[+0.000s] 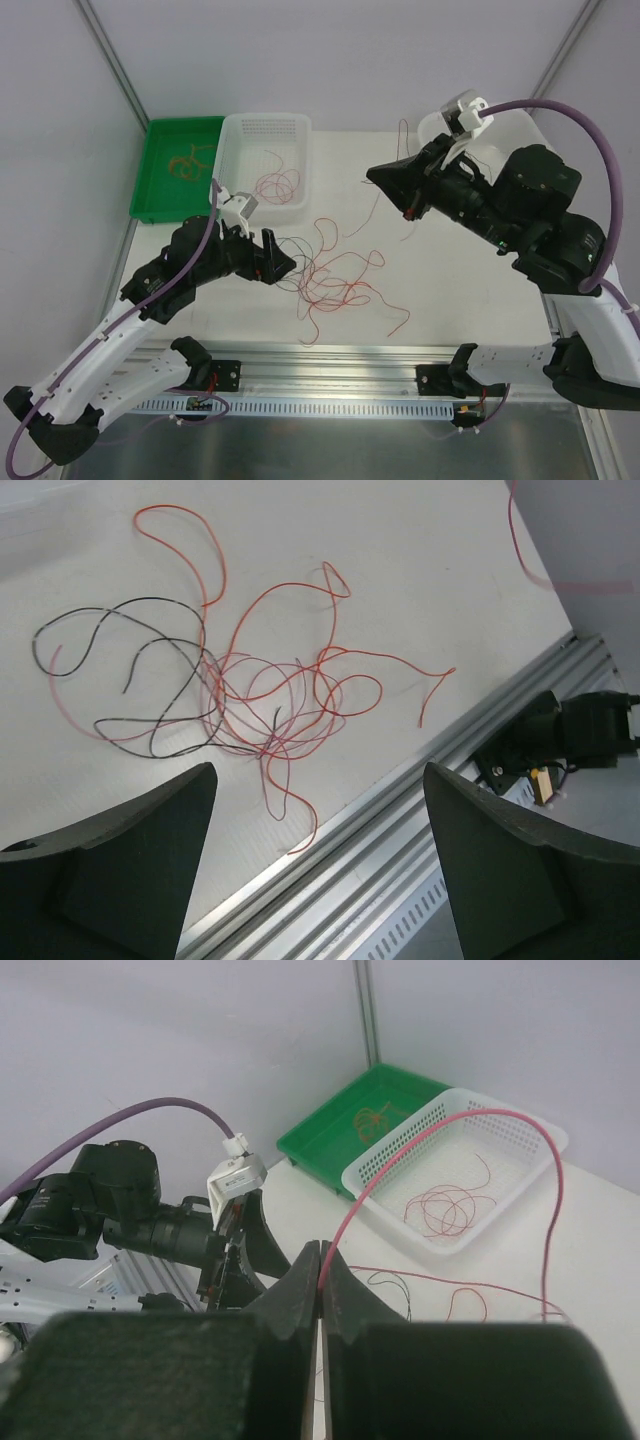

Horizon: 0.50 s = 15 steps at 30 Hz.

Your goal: Untangle the cables

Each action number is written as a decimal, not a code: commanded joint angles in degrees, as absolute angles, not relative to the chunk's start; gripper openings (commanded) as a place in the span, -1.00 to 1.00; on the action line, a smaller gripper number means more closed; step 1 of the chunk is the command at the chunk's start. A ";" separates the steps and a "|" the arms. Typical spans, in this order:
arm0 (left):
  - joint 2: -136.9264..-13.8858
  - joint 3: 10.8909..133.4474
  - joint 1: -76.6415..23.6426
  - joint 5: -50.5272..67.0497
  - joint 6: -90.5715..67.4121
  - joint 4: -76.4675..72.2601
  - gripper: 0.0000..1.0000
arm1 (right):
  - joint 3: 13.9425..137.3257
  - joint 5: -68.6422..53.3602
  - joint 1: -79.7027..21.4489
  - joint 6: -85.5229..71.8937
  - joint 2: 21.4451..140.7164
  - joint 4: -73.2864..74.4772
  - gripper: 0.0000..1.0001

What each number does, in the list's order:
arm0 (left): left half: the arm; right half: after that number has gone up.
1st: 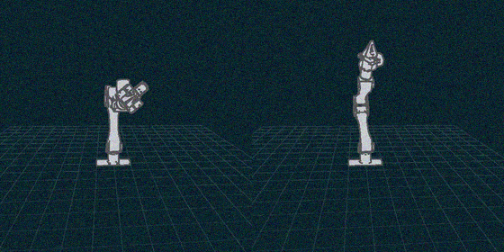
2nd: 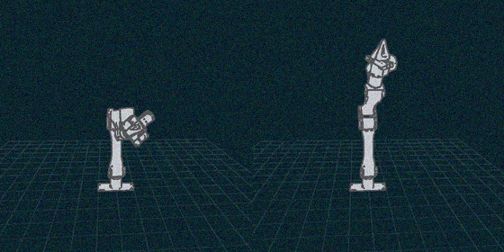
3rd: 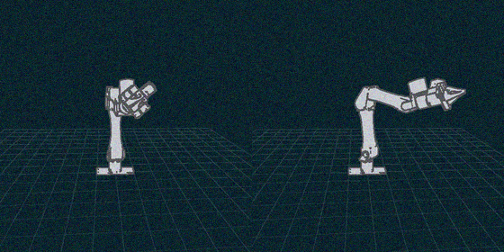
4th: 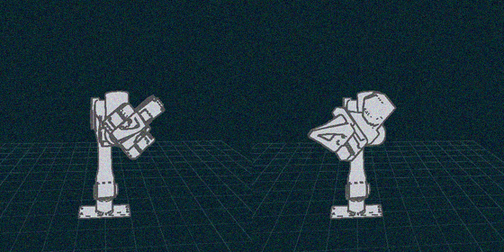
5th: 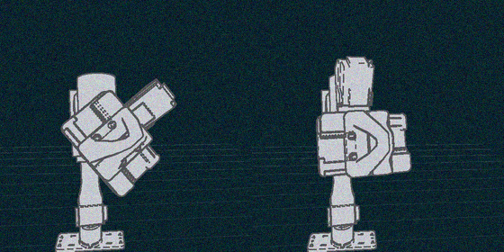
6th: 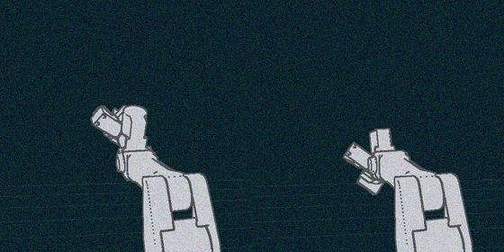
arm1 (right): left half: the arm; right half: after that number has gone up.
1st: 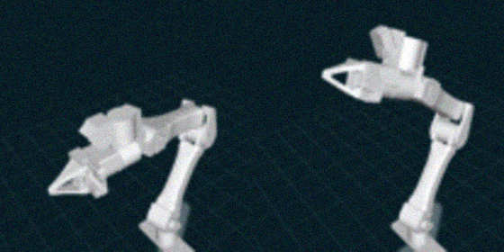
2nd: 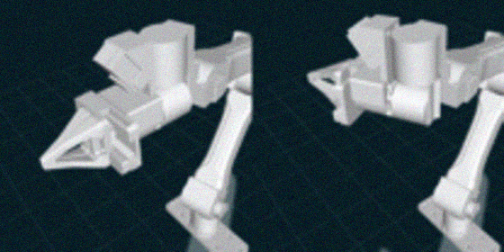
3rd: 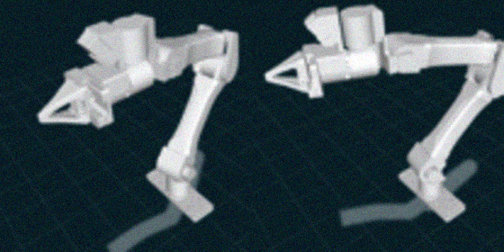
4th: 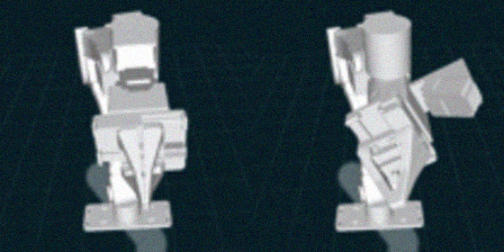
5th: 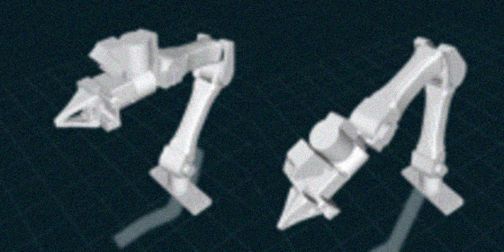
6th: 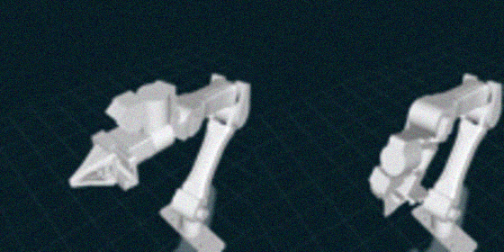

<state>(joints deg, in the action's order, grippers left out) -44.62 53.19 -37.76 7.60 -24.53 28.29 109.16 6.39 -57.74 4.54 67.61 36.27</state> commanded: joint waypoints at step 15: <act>-43.68 50.36 -45.61 11.61 -16.71 6.16 0.82 | 99.68 5.45 -57.48 0.18 71.37 34.28 -0.99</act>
<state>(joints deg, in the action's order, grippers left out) -43.72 49.74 -44.01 12.93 -20.58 13.78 100.79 6.66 -57.63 2.31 71.88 37.06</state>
